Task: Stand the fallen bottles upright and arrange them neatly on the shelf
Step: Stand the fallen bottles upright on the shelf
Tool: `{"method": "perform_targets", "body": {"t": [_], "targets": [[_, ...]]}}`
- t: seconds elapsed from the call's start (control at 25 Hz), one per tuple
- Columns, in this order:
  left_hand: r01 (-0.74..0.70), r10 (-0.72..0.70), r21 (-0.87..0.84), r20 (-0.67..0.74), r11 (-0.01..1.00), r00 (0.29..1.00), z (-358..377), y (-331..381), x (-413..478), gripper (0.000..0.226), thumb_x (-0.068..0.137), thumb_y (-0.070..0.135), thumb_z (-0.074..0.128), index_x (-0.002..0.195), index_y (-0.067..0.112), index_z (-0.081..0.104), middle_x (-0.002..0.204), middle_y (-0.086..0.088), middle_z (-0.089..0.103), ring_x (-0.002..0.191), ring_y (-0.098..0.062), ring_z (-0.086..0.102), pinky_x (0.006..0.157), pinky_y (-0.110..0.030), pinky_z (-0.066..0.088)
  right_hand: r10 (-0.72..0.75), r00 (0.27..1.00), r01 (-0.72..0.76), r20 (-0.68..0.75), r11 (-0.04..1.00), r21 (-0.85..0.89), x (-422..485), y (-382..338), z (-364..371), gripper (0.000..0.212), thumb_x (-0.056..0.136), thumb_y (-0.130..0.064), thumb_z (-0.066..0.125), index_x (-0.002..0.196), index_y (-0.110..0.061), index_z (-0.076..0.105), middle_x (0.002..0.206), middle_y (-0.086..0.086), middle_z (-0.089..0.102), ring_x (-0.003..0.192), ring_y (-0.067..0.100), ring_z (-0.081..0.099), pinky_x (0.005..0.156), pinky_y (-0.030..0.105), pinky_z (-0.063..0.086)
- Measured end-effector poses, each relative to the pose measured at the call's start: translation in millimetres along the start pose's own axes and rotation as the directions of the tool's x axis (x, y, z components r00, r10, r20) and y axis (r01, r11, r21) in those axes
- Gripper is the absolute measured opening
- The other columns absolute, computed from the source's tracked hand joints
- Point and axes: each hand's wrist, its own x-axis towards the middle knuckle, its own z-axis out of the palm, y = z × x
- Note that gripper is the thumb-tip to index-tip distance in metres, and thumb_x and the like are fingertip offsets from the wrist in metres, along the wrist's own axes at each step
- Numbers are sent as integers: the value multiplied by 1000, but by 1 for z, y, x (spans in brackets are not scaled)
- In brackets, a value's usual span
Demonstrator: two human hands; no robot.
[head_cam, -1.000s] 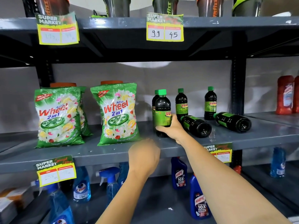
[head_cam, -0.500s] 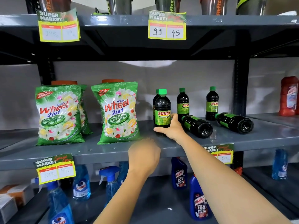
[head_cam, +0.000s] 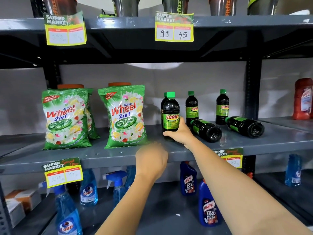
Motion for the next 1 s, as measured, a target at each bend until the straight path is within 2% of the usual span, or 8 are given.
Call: {"method": "perform_targets", "body": {"t": [0.2, 0.48, 0.68, 0.84, 0.88, 0.92, 0.96, 1.0], "targets": [[-7, 6, -11, -19, 1000, 1000, -5, 2, 0, 33, 84, 22, 34, 58, 15, 54, 58, -1, 62, 52, -23, 57, 49, -27, 30, 21, 1000, -20, 22, 999, -37, -9, -6, -9, 90, 67, -21, 85, 140, -21, 32, 131, 4, 56, 117, 22, 53, 97, 35, 44], [-6, 6, -1, 30, 1000, 1000, -7, 2, 0, 36, 84, 25, 31, 57, 14, 53, 58, -5, 63, 51, -27, 58, 48, -27, 32, -6, 1000, 9, 23, 994, -113, -47, -14, -29, 95, 67, -28, 85, 144, -22, 30, 132, 2, 55, 121, 22, 52, 93, 30, 42], [-1, 0, 14, 72, 1000, 997, -11, 3, 0, 29, 83, 20, 42, 58, 13, 54, 59, -7, 63, 51, -30, 57, 50, -27, 26, -46, 999, 48, 25, 996, -80, -69, -16, -38, 90, 70, -27, 84, 143, -21, 30, 131, 0, 55, 108, 13, 50, 88, 26, 38], [-13, 13, 8, 65, 1000, 998, -9, 4, 0, 33, 85, 20, 38, 58, 12, 56, 59, -7, 63, 51, -30, 59, 49, -27, 27, -35, 998, 41, 54, 993, -112, -74, -17, -38, 104, 68, -41, 83, 147, -22, 19, 140, 2, 50, 126, 21, 48, 94, 30, 40], [-24, 23, 2, 58, 1000, 998, -8, 3, 0, 36, 86, 22, 35, 63, 10, 60, 65, -8, 66, 57, -30, 62, 50, -28, 31, -53, 999, 53, 9, 994, -97, -76, -17, -40, 108, 68, -49, 81, 149, -23, 14, 141, 4, 49, 128, 23, 47, 98, 34, 40], [-34, 34, 4, 52, 999, 998, -8, 1, -1, 38, 88, 24, 34, 73, 8, 66, 78, -11, 71, 70, -31, 67, 54, -29, 39, -102, 989, 97, -107, 994, -48, -77, -18, -44, 104, 70, -53, 76, 149, -24, 16, 137, 5, 52, 124, 22, 50, 98, 36, 42], [-40, 39, 23, 30, 999, 999, -12, -1, -1, 38, 90, 25, 37, 90, 5, 69, 97, -13, 71, 88, -31, 67, 64, -33, 47, -176, 943, 189, -284, 982, 20, -78, -20, -51, 90, 76, -52, 71, 147, -21, 24, 126, 4, 59, 113, 17, 57, 94, 34, 45], [-46, 47, 50, -19, 998, 999, -15, 0, -2, 36, 89, 24, 43, 106, 4, 67, 113, -14, 67, 101, -31, 62, 74, -38, 48, -242, 849, 309, -471, 948, 71, -76, -21, -61, 70, 83, -45, 66, 140, -16, 36, 108, 0, 64, 97, 8, 61, 85, 30, 48]]}}
